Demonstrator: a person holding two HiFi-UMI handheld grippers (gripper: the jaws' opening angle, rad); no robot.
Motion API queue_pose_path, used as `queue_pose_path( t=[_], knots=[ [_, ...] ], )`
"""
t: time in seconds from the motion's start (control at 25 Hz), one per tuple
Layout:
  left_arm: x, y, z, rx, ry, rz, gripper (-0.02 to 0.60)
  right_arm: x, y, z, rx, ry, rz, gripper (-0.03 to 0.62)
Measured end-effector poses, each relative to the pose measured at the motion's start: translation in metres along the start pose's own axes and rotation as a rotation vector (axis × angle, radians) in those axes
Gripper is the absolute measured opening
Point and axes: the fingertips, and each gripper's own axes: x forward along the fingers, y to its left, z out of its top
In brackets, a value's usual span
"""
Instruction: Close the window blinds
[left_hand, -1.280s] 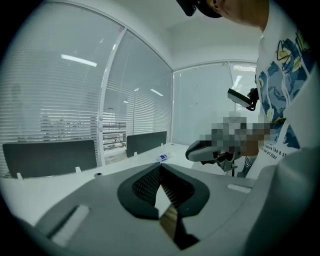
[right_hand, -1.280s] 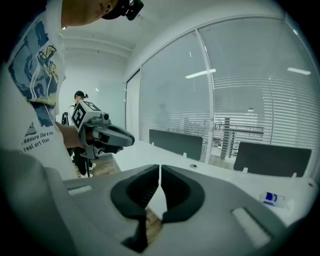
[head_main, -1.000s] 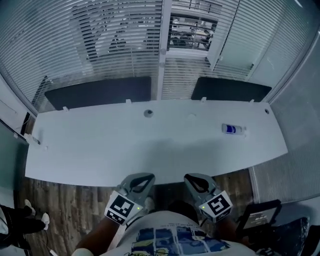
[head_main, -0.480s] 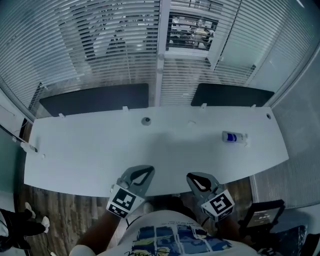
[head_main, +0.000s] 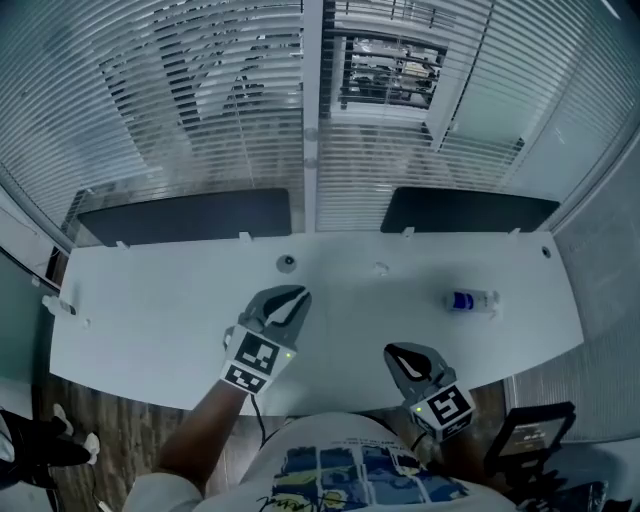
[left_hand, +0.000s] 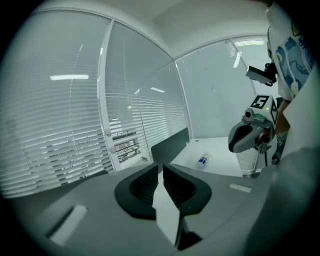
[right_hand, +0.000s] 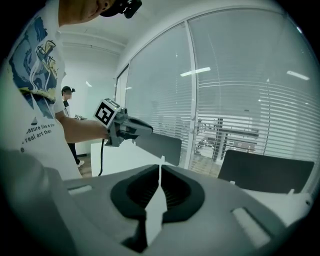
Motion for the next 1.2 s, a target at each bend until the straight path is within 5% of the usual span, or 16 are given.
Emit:
queue_pose_path(
  t=[0.6, 1.2],
  knots=[
    [0.124, 0.133, 0.051, 0.218, 0.059, 0.256, 0.04, -0.007, -0.076, -0.038, 0.069, 0.015, -0.025, 0.012],
    [0.198, 0.213, 0.07, 0.511, 0.19, 0.399, 0.106, -0.038, -0.102, -0.08, 0.158, 0.042, -0.106, 0.012]
  ],
)
